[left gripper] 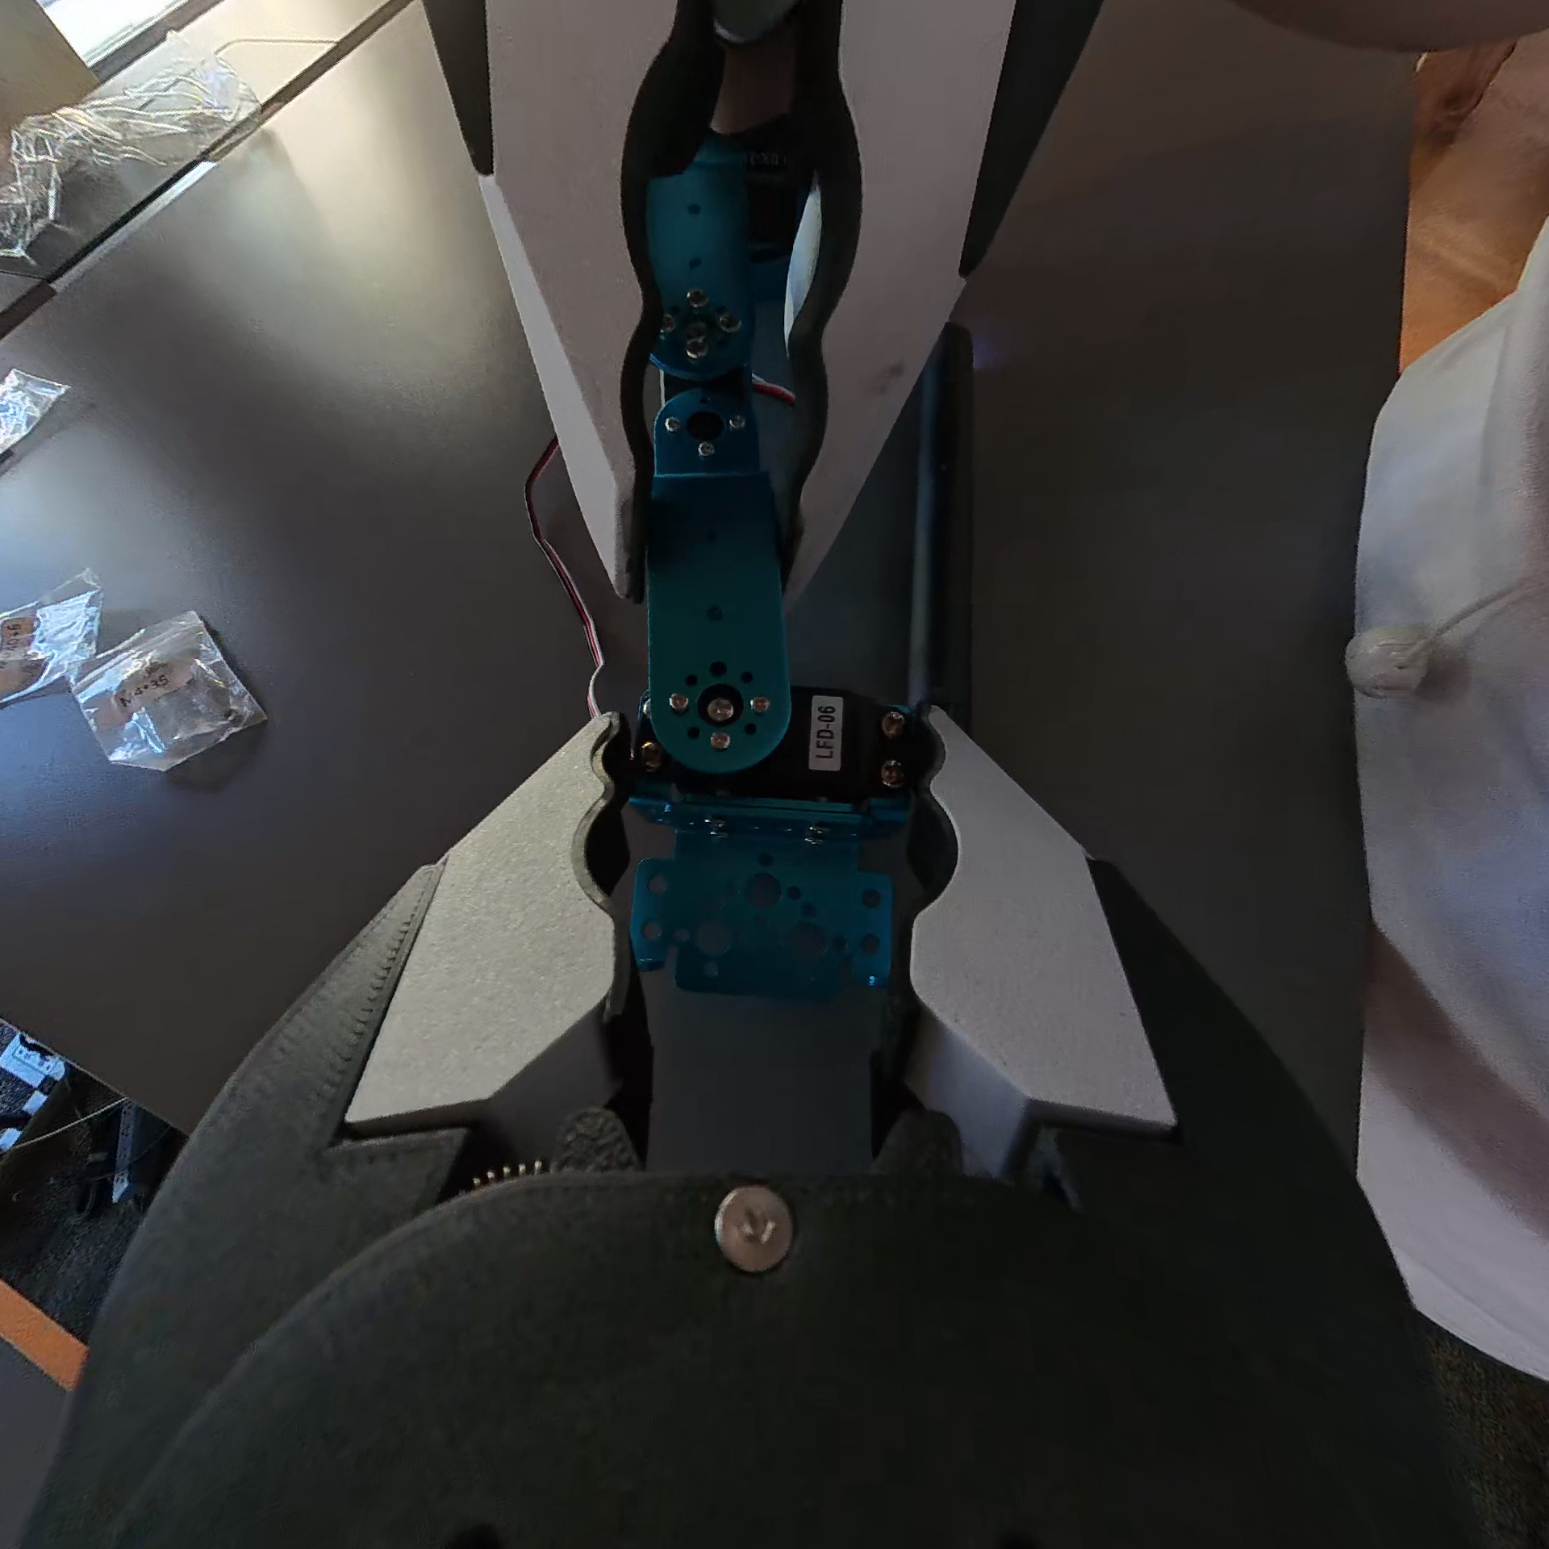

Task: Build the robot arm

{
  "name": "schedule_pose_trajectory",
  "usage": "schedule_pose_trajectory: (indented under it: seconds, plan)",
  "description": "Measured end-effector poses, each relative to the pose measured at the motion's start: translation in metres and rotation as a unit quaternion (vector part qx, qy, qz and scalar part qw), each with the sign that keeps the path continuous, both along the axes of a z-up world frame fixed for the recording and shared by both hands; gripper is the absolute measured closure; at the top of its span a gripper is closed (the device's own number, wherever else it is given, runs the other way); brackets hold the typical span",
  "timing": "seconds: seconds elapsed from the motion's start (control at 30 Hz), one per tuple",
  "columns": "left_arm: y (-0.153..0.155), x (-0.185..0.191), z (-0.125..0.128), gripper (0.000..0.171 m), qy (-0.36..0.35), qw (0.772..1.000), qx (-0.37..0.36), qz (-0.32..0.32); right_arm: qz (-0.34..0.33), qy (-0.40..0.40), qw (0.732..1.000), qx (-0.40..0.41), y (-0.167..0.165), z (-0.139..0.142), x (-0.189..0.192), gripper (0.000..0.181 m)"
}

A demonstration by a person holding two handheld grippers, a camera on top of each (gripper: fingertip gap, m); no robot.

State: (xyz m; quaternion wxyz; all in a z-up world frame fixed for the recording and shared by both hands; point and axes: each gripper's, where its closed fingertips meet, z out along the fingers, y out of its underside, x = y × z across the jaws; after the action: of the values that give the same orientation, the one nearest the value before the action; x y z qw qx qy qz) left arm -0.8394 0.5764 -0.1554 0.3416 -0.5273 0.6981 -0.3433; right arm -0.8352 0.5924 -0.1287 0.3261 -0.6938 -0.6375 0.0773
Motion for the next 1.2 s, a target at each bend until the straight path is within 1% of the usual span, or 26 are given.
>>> schedule_pose_trajectory:
  seconds: [0.27, 0.4, 0.7, 0.97, 1.2]
  plan:
    - [0.0023, 0.0007, 0.0032, 0.105, 0.021, 1.0, 0.005, 0.012, -0.016, 0.004, 1.0, -0.016, 0.0017, 0.0031, 0.0015, 0.152]
    - [0.0017, -0.0004, -0.0006, 0.105, 0.022, 1.0, 0.003, 0.014, -0.014, 0.001, 1.0, -0.014, 0.0013, 0.0, 0.0001, 0.152]
    - [-0.0002, -0.0008, -0.0002, 0.105, 0.025, 0.999, 0.014, 0.028, -0.015, -0.016, 1.0, -0.016, -0.0011, -0.0003, 0.0003, 0.152]
    - [-0.0004, -0.0013, 0.0003, 0.106, 0.018, 1.0, 0.016, 0.004, -0.005, 0.002, 1.0, -0.014, -0.001, 0.0004, -0.0002, 0.152]
    - [0.0008, -0.0016, 0.0005, 0.106, 0.014, 1.0, 0.018, 0.004, -0.004, 0.002, 1.0, -0.013, 0.0001, 0.0005, 0.0001, 0.152]
